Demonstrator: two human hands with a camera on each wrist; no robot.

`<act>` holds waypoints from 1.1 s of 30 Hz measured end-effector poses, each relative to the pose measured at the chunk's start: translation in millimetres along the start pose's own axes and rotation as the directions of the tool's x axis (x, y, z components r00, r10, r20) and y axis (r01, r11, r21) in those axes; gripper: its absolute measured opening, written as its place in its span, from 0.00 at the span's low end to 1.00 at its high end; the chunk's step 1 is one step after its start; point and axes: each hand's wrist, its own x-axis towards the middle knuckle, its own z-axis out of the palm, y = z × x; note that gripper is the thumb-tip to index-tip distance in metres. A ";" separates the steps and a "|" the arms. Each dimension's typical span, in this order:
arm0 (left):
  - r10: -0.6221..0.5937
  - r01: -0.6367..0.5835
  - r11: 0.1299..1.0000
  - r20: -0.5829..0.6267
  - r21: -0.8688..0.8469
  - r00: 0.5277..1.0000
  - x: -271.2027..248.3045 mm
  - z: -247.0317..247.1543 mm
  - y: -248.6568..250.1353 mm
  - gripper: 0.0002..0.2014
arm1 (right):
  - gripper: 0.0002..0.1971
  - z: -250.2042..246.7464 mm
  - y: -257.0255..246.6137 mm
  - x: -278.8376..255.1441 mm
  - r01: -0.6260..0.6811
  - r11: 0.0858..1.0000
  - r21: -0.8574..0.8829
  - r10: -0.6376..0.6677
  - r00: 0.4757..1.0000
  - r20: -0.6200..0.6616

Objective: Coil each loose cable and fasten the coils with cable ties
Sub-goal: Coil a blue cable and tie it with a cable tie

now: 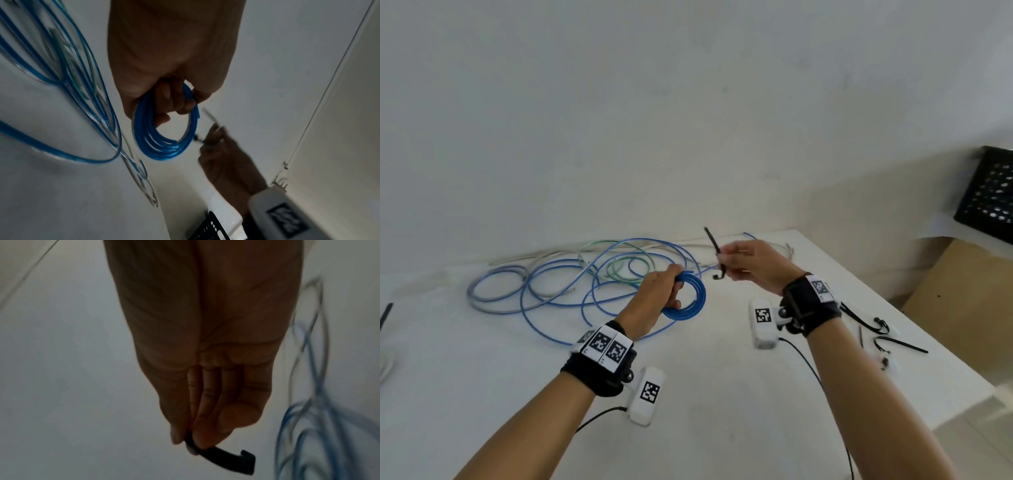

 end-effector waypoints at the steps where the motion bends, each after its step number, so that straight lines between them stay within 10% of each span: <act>1: 0.012 -0.012 1.000 -0.031 -0.016 0.999 3.2 -8.3 -0.7 0.20 | 0.02 17.2 -11.5 2.3 0.043 0.991 0.128 -0.053 0.996 0.074; 5: 0.050 -0.054 0.998 -0.176 -0.018 0.983 15.8 -45.9 -4.8 0.18 | 0.05 77.0 -23.3 20.1 0.132 0.990 0.041 -0.138 0.955 0.261; 14: 0.147 -0.179 0.982 -0.352 -0.059 0.924 14.7 -110.7 -9.4 0.10 | 0.20 166.2 15.0 60.5 0.445 0.848 -0.287 -0.454 0.890 0.038; 23: 0.364 -0.356 0.928 -0.464 0.108 0.808 2.7 -149.0 2.2 0.12 | 0.03 215.0 11.2 67.8 0.463 0.880 -0.105 -0.457 0.887 0.070; 33: 0.534 -0.452 0.845 -0.404 0.286 0.743 -16.5 -152.5 17.1 0.07 | 0.18 214.2 0.1 63.7 0.244 0.931 0.270 -0.313 0.916 0.250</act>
